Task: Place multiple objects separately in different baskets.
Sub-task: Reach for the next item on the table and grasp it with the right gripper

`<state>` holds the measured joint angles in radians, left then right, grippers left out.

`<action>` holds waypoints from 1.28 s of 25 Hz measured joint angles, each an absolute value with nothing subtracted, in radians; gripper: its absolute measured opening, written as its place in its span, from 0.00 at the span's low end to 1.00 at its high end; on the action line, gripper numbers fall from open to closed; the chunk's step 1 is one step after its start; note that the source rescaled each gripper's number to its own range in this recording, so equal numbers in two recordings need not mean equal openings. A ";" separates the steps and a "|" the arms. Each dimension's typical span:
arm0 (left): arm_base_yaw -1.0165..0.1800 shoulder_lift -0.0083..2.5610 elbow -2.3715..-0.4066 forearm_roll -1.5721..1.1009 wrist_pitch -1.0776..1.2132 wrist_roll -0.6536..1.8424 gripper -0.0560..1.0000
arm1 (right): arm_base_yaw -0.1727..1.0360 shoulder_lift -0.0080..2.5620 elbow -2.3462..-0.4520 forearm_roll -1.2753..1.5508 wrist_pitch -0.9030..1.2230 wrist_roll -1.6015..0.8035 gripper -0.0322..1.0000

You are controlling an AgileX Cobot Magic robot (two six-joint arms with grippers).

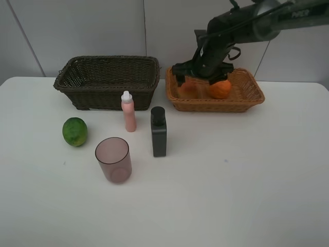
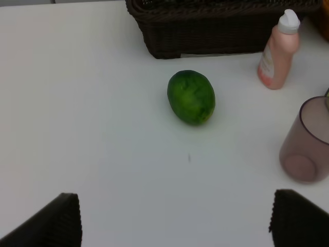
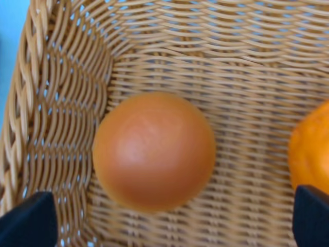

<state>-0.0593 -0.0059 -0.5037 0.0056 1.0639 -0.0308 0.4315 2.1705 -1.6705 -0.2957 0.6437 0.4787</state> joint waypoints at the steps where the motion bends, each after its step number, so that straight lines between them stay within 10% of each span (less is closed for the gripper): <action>1: -0.059 -0.006 -0.504 0.006 1.064 -0.031 0.96 | 0.434 2.160 -1.670 -0.296 0.664 0.479 0.99; 32: -0.059 -0.006 -0.504 0.006 1.064 -0.031 0.96 | 0.759 1.957 -1.670 -0.140 1.152 0.540 1.00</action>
